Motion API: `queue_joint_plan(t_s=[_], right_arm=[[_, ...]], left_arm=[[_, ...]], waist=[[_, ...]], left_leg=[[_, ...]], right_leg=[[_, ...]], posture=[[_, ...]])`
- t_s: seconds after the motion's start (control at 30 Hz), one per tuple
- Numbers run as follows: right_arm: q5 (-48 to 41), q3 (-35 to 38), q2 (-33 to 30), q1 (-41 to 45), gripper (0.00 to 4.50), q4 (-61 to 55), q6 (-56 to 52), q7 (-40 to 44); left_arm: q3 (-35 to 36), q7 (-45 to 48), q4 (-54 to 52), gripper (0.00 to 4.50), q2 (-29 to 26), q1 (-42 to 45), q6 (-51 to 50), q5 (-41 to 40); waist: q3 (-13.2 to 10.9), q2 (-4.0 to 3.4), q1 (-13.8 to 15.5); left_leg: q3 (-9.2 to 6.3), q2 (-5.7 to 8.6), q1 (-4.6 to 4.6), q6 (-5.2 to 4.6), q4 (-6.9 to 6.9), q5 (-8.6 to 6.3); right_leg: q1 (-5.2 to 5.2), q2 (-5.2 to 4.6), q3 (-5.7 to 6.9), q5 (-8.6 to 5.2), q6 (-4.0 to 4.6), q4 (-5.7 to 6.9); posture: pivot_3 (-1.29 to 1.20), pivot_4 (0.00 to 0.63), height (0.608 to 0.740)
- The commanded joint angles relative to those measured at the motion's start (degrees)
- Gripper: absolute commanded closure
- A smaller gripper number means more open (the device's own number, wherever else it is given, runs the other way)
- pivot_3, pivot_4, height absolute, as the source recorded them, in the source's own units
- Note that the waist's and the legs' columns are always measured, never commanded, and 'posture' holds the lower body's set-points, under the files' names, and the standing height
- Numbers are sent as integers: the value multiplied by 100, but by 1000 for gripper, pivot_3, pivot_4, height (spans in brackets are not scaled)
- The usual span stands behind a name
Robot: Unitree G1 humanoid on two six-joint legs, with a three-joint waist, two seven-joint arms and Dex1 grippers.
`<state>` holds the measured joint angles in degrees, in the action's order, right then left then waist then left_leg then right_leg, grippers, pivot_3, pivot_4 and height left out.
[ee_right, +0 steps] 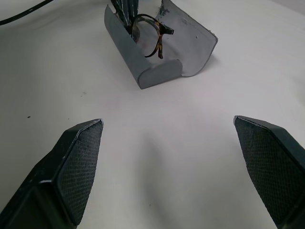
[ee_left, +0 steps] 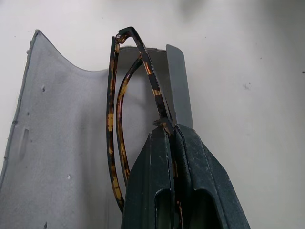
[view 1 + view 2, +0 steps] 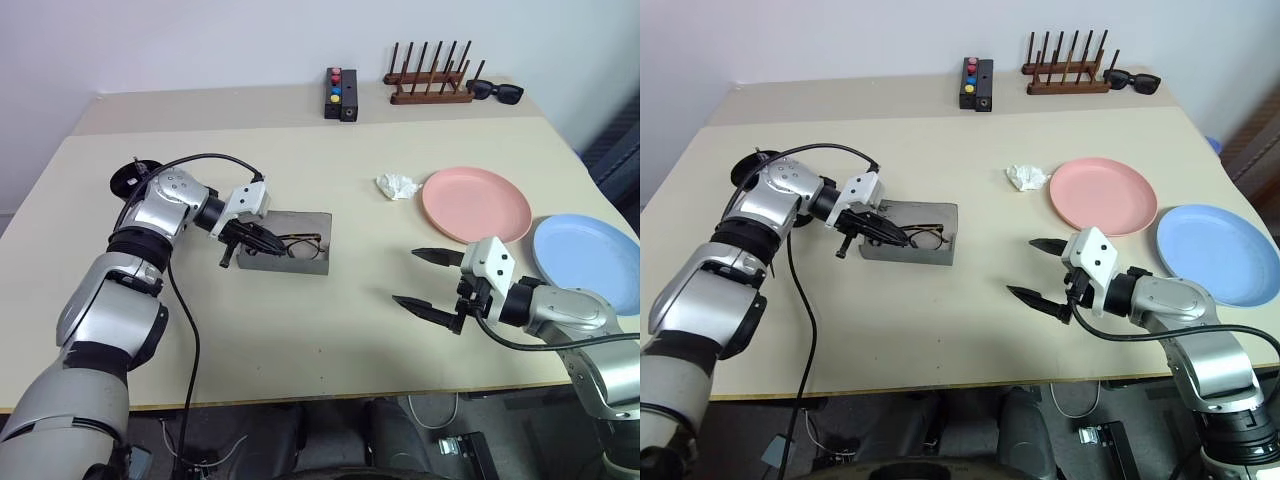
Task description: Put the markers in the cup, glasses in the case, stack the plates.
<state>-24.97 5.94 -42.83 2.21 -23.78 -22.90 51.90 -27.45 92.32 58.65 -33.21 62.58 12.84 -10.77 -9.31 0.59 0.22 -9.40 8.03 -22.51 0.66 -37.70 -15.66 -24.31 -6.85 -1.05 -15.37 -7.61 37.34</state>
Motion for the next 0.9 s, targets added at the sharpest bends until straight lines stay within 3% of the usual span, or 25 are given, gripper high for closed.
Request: queue_joint_plan(t_s=[0.03,0.13,0.33,0.6,0.83,0.9], right_arm=[[-48,94,-7,-3,0,-173,86,-16],[-79,114,-28,33,0,-185,40,-16],[-90,134,-41,27,0,-155,57,17],[-5,119,-7,-44,0,28,274,94],[30,61,18,-45,0,116,407,109],[42,65,24,-35,0,175,459,134]], left_arm=[[18,18,-96,4157,-70,45,34,-143],[-38,18,-103,3070,-89,55,-46,-199],[15,18,-102,54,-86,55,6,-220],[413,18,-152,16,-49,245,-258,-383],[1530,-231,-81,16,178,706,-866,-512],[1864,-494,-71,539,268,846,-1122,-588]], waist=[[0,0,6],[0,0,6],[0,0,5],[0,0,6],[-1,2,13],[-1,2,2]], left_leg=[[0,0,0,0,0,0],[0,1,-1,-1,-3,-1],[0,1,-1,-2,-5,-1],[0,1,-2,-3,-8,-2],[-2,3,-11,-7,-22,-4],[-2,4,-11,-8,-24,-5]], right_leg=[[0,0,0,0,0,0],[1,0,0,0,0,0],[1,0,0,0,-1,1],[1,0,0,1,-1,1],[1,1,2,3,-6,3],[1,0,2,4,-8,3]], posture=[[0,150,740],[0,150,740],[0,150,740],[0,150,740],[0,150,740],[0,150,740]])
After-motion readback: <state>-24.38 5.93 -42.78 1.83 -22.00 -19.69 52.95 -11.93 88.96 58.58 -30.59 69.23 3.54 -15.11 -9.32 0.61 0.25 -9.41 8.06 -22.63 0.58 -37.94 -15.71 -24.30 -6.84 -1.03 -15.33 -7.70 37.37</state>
